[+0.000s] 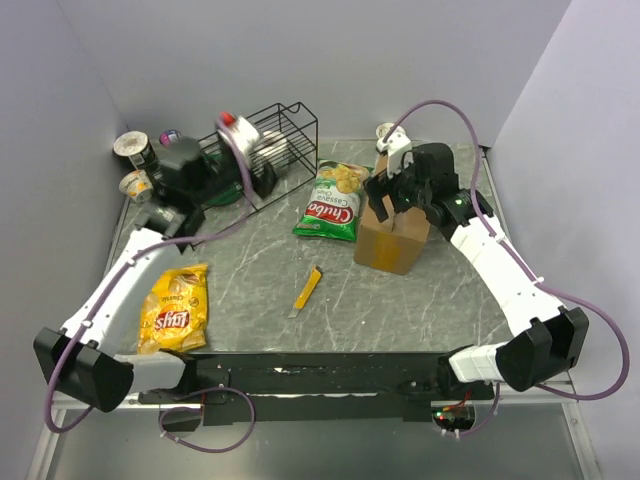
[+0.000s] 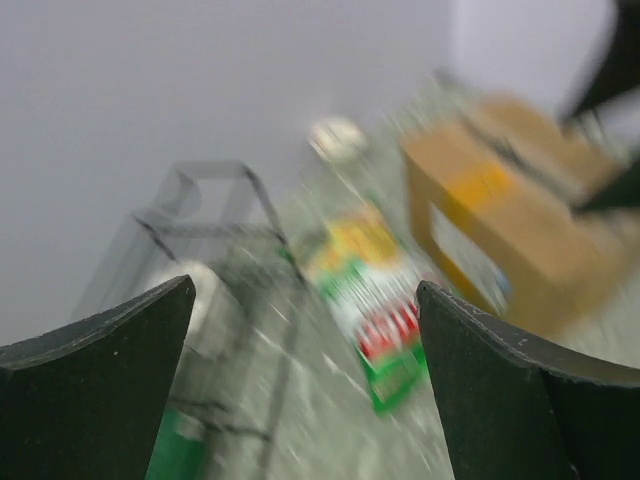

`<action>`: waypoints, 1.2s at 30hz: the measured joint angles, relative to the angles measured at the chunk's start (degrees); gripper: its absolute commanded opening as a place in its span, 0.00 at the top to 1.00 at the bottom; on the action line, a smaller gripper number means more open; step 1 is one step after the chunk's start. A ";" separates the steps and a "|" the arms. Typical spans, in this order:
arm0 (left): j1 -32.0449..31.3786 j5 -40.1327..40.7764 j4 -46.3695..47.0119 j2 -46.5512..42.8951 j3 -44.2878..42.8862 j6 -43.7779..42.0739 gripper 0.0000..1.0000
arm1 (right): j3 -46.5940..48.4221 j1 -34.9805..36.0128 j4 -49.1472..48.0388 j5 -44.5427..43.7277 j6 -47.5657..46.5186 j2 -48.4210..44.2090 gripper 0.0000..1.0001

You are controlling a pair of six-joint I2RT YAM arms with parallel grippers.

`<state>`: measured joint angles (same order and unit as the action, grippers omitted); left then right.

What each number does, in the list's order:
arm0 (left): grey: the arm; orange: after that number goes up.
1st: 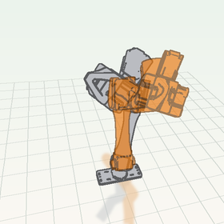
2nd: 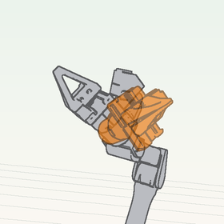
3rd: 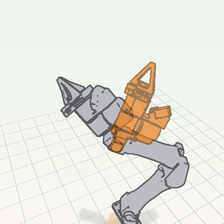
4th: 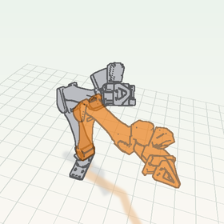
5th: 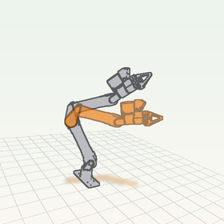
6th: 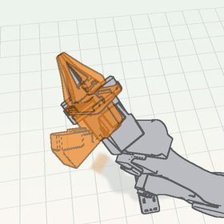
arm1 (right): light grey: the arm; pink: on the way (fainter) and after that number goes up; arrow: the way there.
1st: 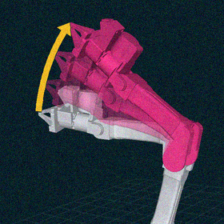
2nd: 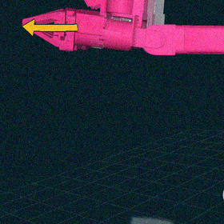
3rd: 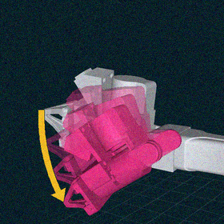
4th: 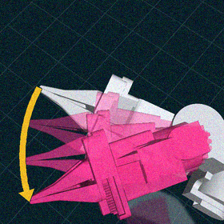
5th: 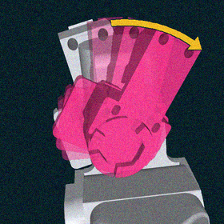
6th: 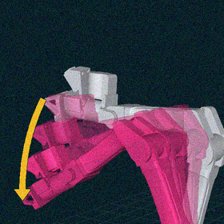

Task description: Unpack the express box

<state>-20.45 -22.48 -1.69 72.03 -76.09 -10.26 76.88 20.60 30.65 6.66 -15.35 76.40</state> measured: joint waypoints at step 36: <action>-21.05 14.03 1.51 10.10 35.89 8.24 0.03 | -14.56 0.02 3.15 12.13 -1.20 -10.82 0.00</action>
<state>-41.50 -8.45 -0.19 82.13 -40.21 -2.02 62.33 20.62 33.80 18.79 -16.56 65.58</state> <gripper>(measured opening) 0.976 0.998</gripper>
